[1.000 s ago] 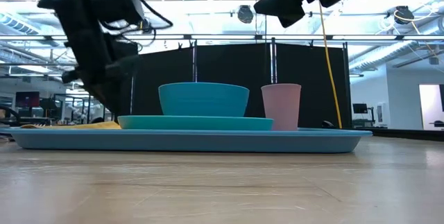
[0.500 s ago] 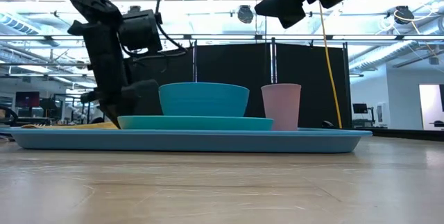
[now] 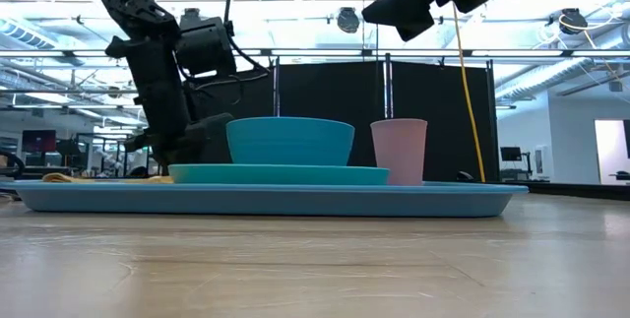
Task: Set up tray
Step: Put the yellow napkin on the blue serving tray to the left of the blue plate
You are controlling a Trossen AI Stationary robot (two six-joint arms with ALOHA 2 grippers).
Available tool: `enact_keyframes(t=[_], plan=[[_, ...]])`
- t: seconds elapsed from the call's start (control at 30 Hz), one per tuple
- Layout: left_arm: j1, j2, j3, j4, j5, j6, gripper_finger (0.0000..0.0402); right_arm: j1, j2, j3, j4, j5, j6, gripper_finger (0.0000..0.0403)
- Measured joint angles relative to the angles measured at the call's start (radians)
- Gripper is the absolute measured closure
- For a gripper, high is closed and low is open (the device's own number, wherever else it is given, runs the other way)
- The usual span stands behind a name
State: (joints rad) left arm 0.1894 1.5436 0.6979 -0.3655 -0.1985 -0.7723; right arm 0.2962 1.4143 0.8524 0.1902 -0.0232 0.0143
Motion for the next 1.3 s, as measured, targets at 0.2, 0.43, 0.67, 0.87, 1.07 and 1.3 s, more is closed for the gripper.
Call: enact_keyframes(t=[0.2,0.43,0.67,0.87,1.07,1.3], plan=[[-0.059,-0.038,-0.003,-0.013,-0.089,-0.023,0.0401,0.0,0.0,0.0,-0.001,-0.003,0.0,0.0187],[-0.172,-0.101,-0.002,-0.061,-0.216,-0.092,0.0401,0.0,0.0,0.0,-0.01,-0.003,0.001,0.0187],[-0.296,-0.106,-0.002,-0.18,-0.201,-0.289,0.04,0.0,0.0,0.0,-0.014,-0.003,0.004,0.0187],[-0.401,-0.105,-0.002,-0.185,-0.238,-0.391,0.0401,0.0,0.0,0.0,-0.015,-0.002,0.009,0.0187],[-0.451,-0.078,-0.001,-0.191,-0.191,-0.472,0.0401,0.0,0.0,0.0,-0.015,0.0,0.009,0.0187],[-0.46,-0.075,-0.001,-0.184,-0.138,-0.505,0.0401,0.0,0.0,0.0,-0.015,0.0,0.009,0.0187]])
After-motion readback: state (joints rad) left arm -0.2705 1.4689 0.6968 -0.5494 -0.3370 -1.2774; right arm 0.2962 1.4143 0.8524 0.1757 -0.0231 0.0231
